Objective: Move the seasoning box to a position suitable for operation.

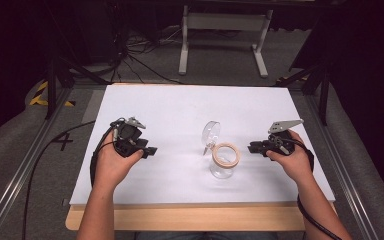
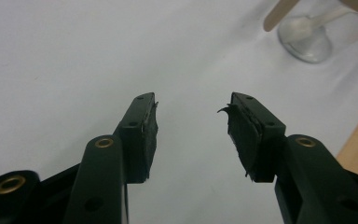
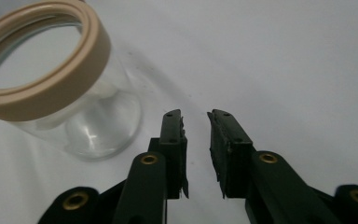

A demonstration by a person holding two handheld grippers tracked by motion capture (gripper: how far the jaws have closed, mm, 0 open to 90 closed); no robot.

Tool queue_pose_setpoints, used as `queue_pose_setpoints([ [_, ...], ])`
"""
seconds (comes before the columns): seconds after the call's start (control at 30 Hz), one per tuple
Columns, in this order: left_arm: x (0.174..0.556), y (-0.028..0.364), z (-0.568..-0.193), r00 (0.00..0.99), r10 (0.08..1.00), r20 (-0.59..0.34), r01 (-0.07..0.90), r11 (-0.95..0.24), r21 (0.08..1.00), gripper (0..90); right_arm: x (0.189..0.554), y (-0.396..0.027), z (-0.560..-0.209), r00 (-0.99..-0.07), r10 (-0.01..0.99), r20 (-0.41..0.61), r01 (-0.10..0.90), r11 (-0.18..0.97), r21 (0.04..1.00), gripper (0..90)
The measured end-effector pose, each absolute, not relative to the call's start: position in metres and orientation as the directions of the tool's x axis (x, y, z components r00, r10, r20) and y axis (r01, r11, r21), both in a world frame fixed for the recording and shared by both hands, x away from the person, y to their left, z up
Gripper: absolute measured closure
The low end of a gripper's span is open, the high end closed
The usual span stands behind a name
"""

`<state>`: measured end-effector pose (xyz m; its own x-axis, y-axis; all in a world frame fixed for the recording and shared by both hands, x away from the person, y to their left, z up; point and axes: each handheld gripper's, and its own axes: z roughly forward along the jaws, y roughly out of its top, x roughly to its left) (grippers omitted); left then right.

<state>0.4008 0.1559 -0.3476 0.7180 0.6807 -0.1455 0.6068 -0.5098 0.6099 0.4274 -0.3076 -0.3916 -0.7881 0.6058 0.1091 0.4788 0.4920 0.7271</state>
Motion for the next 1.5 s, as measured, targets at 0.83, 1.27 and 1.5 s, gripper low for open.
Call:
queue_pose_setpoints([
  [0.83, 0.383, 0.133, -0.331, 0.783, 0.605, -0.141, 0.568, -0.605, 0.558, 51.9, 0.43, -0.27, -0.422, -0.844, 0.522, 0.124, 0.454, 0.572, 0.683, 85.3],
  [1.27, 0.385, 0.132, -0.333, 0.789, 0.598, -0.143, 0.567, -0.617, 0.546, 52.4, 0.427, -0.264, -0.422, -0.851, 0.513, 0.112, 0.445, 0.591, 0.673, 90.0],
  [1.5, 0.386, 0.133, -0.333, 0.787, 0.6, -0.143, 0.567, -0.612, 0.551, 52.3, 0.424, -0.262, -0.421, -0.858, 0.501, 0.114, 0.441, 0.604, 0.663, 90.0],
])
